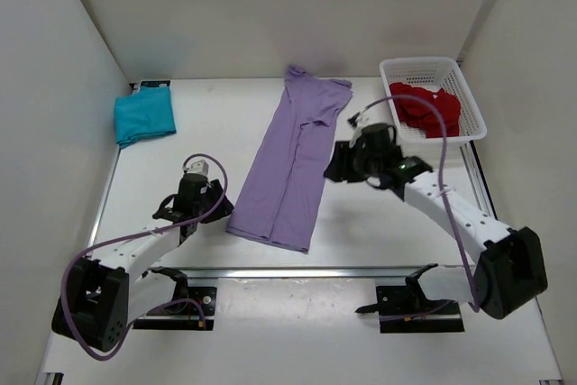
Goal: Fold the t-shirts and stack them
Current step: Rotate the tshirt 90 degrees, then grab the bottom of the folded rectangular tshirt with both arms
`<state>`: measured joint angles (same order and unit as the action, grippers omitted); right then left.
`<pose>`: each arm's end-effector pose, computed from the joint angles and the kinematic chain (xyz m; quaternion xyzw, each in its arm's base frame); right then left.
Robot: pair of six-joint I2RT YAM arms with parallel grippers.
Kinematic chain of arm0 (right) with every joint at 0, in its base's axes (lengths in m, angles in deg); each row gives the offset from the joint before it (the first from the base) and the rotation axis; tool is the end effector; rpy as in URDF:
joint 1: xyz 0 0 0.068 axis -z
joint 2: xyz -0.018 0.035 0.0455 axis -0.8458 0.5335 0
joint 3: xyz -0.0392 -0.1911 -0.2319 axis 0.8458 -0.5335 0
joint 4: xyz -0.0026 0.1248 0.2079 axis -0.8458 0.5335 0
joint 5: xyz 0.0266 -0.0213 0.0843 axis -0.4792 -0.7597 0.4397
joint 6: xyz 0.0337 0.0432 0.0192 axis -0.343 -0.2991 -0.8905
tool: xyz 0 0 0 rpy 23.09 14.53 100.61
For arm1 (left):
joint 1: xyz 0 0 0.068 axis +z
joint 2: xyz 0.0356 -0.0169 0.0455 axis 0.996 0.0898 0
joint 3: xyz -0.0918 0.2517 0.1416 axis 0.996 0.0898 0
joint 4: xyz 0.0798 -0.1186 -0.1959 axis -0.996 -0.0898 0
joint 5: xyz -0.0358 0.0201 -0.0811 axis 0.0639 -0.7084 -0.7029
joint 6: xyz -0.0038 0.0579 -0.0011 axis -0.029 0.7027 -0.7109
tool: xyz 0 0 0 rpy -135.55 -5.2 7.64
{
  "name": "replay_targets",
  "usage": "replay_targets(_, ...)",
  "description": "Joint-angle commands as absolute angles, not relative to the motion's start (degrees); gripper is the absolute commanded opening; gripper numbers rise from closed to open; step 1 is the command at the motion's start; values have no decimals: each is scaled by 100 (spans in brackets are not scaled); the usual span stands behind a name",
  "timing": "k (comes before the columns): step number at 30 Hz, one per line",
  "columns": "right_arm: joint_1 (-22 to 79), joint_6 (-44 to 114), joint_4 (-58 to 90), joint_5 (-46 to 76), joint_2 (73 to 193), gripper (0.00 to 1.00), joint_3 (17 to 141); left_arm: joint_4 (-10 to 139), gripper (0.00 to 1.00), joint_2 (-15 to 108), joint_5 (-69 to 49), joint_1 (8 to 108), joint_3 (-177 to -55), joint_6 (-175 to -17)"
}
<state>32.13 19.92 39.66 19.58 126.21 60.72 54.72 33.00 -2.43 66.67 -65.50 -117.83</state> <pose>0.2301 0.1200 0.3136 -0.0745 0.9037 0.2525 0.3376 0.1606 -0.0530 0.1902 -0.1207 0.9240 -0.1609 0.3253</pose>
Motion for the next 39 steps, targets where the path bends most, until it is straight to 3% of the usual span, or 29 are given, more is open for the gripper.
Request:
replay_targets(1, 2447, 1122, 2472, 2385, 12905, 43, 4865, 5239, 58, 3294, 181, 6508, -6538, -11640)
replay_targets(5, 1979, 462, 1584, 2622, 12826, 46, 3905, 5159, 50, 3478, -10, 6314, -6512, -11640)
replay_targets(10, 1601, 206, 1214, 2709, 12888, 47, 3535, 5150, 23, 3804, -310, 6033, -6486, -11674)
replay_targets(11, 1566, 67, 1039, 2771, 12888, 46, 3387, 5116, 13, 3752, -398, 5972, -6407, -11709)
replay_targets(14, 1496, -127, 731, 3034, 12975, 44, 3122, 5116, 1, 3480, -644, 5840, -6258, -11876)
replay_targets(15, 1487, -102, 704, 3061, 12993, 38, 3043, 5080, 0, 3357, -714, 5804, -6205, -11938)
replay_targets(16, 1504, -84, 747, 3148, 13019, 30, 3068, 5054, 0, 3277, -811, 5717, -6187, -11999)
replay_targets(18, 1697, -75, 913, 3184, 12845, 3, 2912, 4853, 0, 3032, -891, 5497, -6126, -12069)
replay_targets(20, 1899, 3, 1229, 3097, 12469, 0, 2692, 4729, 0, 2864, -970, 5217, -6082, -12175)
replay_targets(23, 2277, 372, 2141, 2956, 11659, 0, 2393, 4650, 4, 2740, -1338, 5057, -6064, -12229)
replay_targets(24, 2417, 477, 2301, 2939, 11405, 1, 2409, 4571, 15, 2706, -1322, 5057, -6064, -12211)
replay_targets(25, 2488, 539, 2582, 2991, 11272, 5, 2357, 4553, 28, 2670, -1330, 5074, -6073, -12167)
replay_targets(28, 2366, 417, 2874, 2947, 10867, 31, 2216, 4360, 50, 2503, -1365, 5337, -6055, -11965)
replay_targets(31, 2339, 338, 2971, 2912, 10770, 40, 2111, 4307, 65, 2547, -1506, 5330, -6090, -11790)
replay_targets(33, 2357, 285, 2963, 3000, 10743, 40, 2058, 4245, 66, 2687, -1480, 5059, -6151, -11780)
replay_targets(37, 1936, 22, 2778, 2921, 10936, 38, 2058, 4271, 56, 2819, -1559, 4925, -5994, -11754)
replay_targets(39, 1847, -110, 2630, 2965, 11102, 31, 2058, 4333, 51, 2846, -1629, 4899, -5967, -11736)
